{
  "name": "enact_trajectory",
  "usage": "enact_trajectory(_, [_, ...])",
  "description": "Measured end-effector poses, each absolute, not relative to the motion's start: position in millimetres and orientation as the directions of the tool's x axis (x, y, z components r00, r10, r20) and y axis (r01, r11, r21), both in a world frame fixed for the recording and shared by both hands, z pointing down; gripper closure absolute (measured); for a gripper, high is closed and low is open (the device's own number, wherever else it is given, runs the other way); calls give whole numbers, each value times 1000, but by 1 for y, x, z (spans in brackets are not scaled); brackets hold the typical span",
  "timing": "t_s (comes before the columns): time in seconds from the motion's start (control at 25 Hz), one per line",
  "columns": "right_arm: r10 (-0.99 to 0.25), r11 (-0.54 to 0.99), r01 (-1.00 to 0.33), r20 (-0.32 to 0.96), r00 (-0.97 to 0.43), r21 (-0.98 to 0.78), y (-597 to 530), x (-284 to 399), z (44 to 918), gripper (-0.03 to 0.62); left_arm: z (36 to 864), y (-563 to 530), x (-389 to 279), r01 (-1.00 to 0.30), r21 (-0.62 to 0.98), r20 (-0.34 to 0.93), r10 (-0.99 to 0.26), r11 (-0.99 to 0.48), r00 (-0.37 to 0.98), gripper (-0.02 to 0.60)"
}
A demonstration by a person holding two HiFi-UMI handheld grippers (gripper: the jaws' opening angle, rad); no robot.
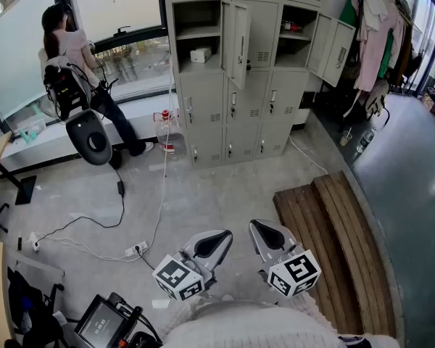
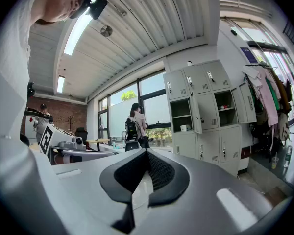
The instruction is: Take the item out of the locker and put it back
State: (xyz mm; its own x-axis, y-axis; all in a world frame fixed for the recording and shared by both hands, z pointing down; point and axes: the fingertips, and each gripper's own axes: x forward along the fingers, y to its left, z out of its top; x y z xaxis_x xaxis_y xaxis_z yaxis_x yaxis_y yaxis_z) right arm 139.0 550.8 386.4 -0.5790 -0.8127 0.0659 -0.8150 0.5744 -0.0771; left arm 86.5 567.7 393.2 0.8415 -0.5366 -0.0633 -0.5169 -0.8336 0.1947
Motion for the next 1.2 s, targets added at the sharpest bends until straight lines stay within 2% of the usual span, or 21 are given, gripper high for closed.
enact_trajectory(0.2, [-796, 577, -807, 135, -590, -128, 562, 149, 410, 595, 421, 586, 97, -524, 273, -11, -547, -807, 837, 574])
enact_trajectory(0.56, [-792, 582, -806, 147, -592, -109, 510, 144, 419, 595, 423, 525, 87, -556, 251, -17, -578, -792, 816, 574])
enact_trajectory(0.96, [-804, 580, -811, 105, -586, -79, 366, 99, 399, 595, 401, 373, 45, -530, 232, -61, -556, -815, 829, 574])
enact_trajectory(1.2, [-832, 551, -833, 46, -553, -49, 274, 75, 380, 595, 387, 282, 25, -477, 209, -66, -499, -854, 864, 574])
